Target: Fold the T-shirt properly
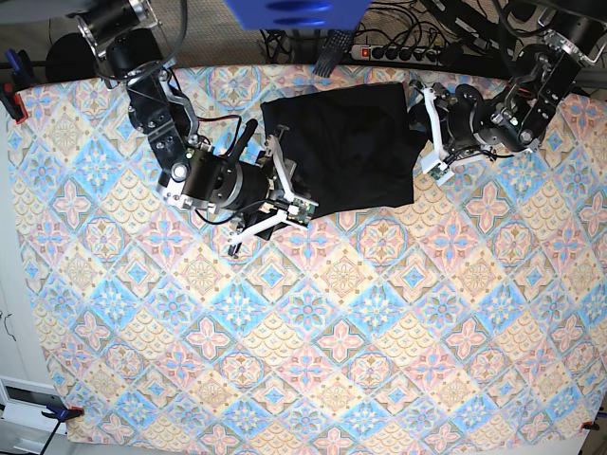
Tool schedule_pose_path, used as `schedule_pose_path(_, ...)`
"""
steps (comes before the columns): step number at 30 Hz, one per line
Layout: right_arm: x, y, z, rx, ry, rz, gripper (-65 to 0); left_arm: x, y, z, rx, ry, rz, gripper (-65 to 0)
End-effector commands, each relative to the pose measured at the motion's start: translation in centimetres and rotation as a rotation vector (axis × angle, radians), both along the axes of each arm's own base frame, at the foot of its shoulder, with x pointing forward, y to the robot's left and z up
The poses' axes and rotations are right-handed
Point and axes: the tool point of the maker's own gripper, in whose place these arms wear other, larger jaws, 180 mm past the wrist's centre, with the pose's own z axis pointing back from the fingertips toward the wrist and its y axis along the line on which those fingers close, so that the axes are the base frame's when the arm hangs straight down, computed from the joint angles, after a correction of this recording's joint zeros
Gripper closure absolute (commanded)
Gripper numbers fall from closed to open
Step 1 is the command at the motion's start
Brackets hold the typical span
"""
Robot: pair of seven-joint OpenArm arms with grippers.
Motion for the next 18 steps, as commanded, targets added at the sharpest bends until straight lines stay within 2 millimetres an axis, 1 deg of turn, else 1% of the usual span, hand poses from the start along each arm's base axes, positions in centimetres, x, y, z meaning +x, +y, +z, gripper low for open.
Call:
schedule_pose_path(1, 0.7, 0.5, 1.3, 0.034, -0.036, 0.004, -22.4, 0.8, 0.3, 0.7, 0.001, -0.029, -0.003, -25.6)
schedule_pose_path(4, 0.7, 0.5, 1.3, 0.034, -0.036, 0.004, -22.4, 1.1, 0.5, 0.7, 0.007, -0.042, 0.005, -25.6)
schedule_pose_path(7, 0.7, 0.5, 1.3, 0.034, -0.036, 0.004, -22.4, 1.5, 1.2, 0.2, 0.062, -0.069, -0.008, -25.6)
schedule_pose_path(8, 0.7, 0.5, 1.3, 0.034, -0.036, 0.004, -22.4, 1.5, 1.0, -0.3, 0.07, -0.072, -0.006, -25.5)
schedule_pose_path(11, 0.7, 0.5, 1.3, 0.034, -0.035, 0.004, -22.4, 2.5, 0.6, -1.0, 0.096, -0.099, 0.0, -25.2)
schedule_pose_path(13, 0.6, 0.5, 1.2, 0.034, -0.033, 0.004, -22.4, 2.6, -0.1, -1.6, 0.094, -0.092, -0.012, -24.9)
schedule_pose_path(15, 0.6, 0.5, 1.4, 0.036, -0.037, 0.005, -22.4, 3.2, -1.1, -1.9, 0.074, -0.106, -0.021, -24.9)
schedule_pose_path(18, 0.6, 0.6, 1.6, 0.038, -0.041, 0.006, -22.4, 4.0, -1.7, -2.1, 0.059, -0.127, -0.032, -24.8)
